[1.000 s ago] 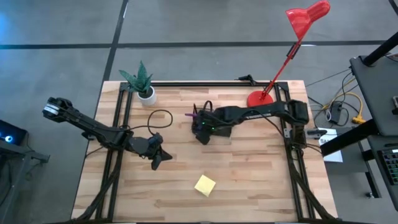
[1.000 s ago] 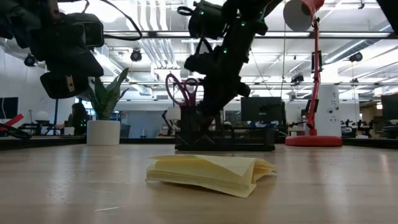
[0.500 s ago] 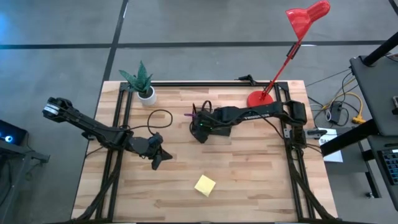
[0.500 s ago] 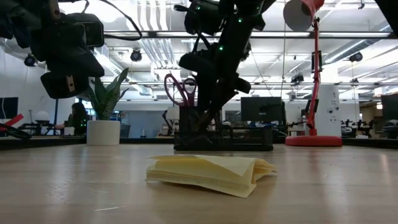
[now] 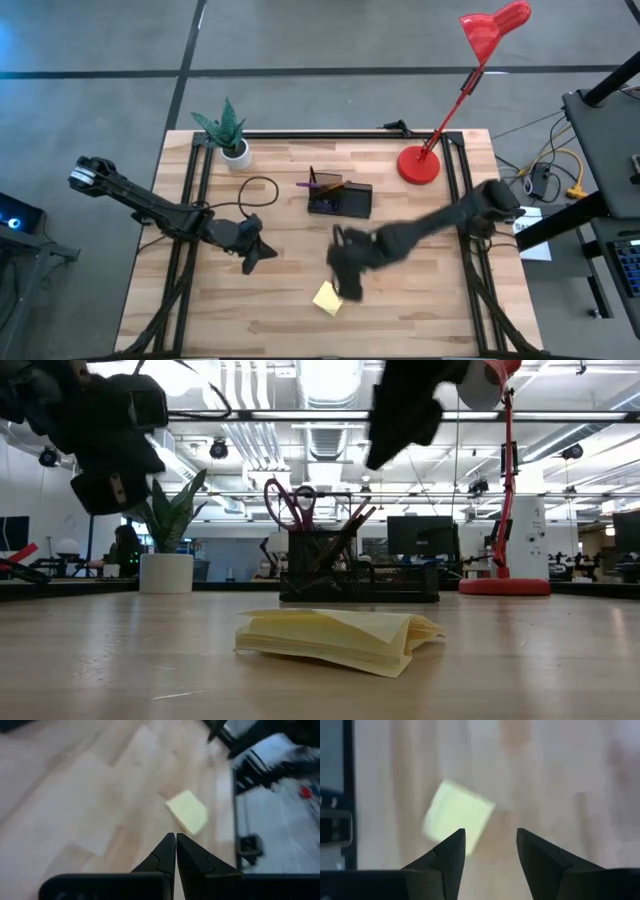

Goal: Pick and place office supplies into organizer
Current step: Put the yellow sticky note pad into the black desk organizer

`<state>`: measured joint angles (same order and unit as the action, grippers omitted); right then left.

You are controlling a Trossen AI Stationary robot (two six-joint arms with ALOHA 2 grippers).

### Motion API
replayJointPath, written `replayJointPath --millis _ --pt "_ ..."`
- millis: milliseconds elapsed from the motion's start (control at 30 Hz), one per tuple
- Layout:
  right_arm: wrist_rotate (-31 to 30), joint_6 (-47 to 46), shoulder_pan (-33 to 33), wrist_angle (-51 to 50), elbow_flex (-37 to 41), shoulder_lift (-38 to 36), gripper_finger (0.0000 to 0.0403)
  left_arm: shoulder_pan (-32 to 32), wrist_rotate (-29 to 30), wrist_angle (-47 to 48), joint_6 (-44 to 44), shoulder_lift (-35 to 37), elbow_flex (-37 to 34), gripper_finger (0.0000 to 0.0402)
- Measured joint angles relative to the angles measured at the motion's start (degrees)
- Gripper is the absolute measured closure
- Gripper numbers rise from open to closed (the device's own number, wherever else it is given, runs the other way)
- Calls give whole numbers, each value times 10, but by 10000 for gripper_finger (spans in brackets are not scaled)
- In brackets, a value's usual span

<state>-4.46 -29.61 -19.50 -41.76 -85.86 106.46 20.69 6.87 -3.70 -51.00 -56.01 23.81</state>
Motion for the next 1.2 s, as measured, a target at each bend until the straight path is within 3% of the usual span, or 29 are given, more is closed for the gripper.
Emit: replayJointPath --millis 133,233,333,733,900,1200 --pt "-62 -6 -56 -3 1 25 236 4 -66 -65 78 -17 0 402" --pt "-129 -12 -88 -23 0 31 238 14 -74 -105 152 -43 7 402" --pt "-140 4 -116 -24 -1 38 237 22 -78 -134 200 -84 24 402" --pt "-141 140 -174 -10 -10 116 223 33 -135 -207 198 -312 115 402" --pt "-193 147 -174 6 -19 142 227 34 -134 -218 203 -375 170 402" --pt "-212 217 -174 43 -20 168 229 30 -134 -211 214 -467 223 402"
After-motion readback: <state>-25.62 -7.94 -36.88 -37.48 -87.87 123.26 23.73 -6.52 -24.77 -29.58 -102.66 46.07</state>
